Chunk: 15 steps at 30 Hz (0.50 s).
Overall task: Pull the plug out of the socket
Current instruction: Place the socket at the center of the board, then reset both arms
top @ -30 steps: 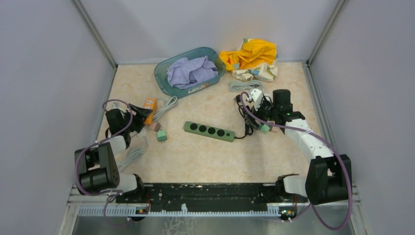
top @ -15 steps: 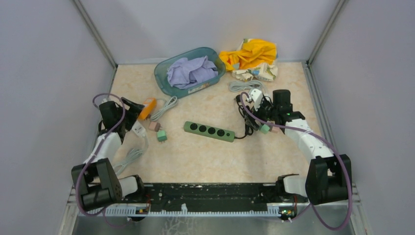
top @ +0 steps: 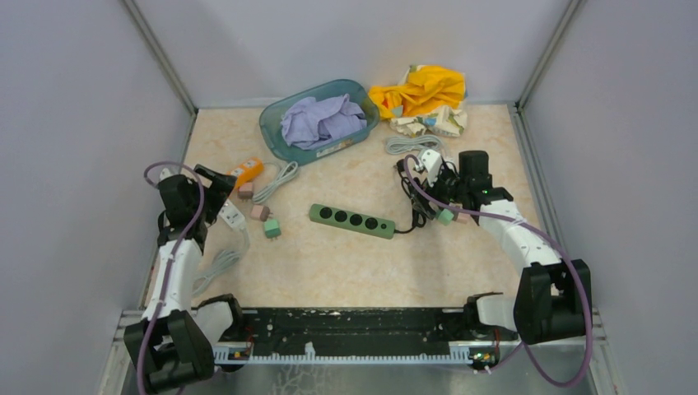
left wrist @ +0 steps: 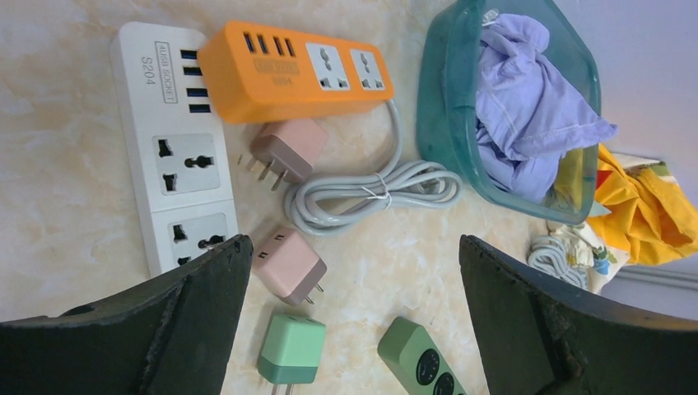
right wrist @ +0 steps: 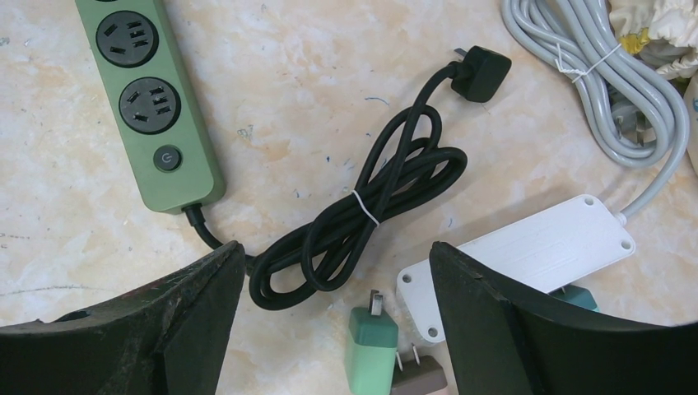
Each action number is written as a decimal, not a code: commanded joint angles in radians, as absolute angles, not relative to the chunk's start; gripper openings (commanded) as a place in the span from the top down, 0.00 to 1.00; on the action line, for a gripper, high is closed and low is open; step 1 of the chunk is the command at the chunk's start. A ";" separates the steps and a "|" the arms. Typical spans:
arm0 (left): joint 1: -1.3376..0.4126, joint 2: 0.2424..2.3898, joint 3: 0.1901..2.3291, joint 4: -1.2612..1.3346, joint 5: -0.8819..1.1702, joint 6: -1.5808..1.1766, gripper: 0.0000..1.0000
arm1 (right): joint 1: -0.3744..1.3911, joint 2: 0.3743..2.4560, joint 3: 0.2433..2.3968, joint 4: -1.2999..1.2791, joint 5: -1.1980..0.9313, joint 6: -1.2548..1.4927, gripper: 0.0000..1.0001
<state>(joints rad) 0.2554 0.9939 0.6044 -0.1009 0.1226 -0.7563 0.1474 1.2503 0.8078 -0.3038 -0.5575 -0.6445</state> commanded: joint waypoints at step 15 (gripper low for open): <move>0.261 0.962 0.613 -0.033 0.492 -0.747 0.00 | 0.143 1.218 0.827 -0.281 -0.589 -0.645 0.17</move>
<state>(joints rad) 0.2554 0.9607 0.6056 -0.0902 0.3721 -0.7475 0.1474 1.2503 0.8078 -0.3038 -0.5667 -0.6441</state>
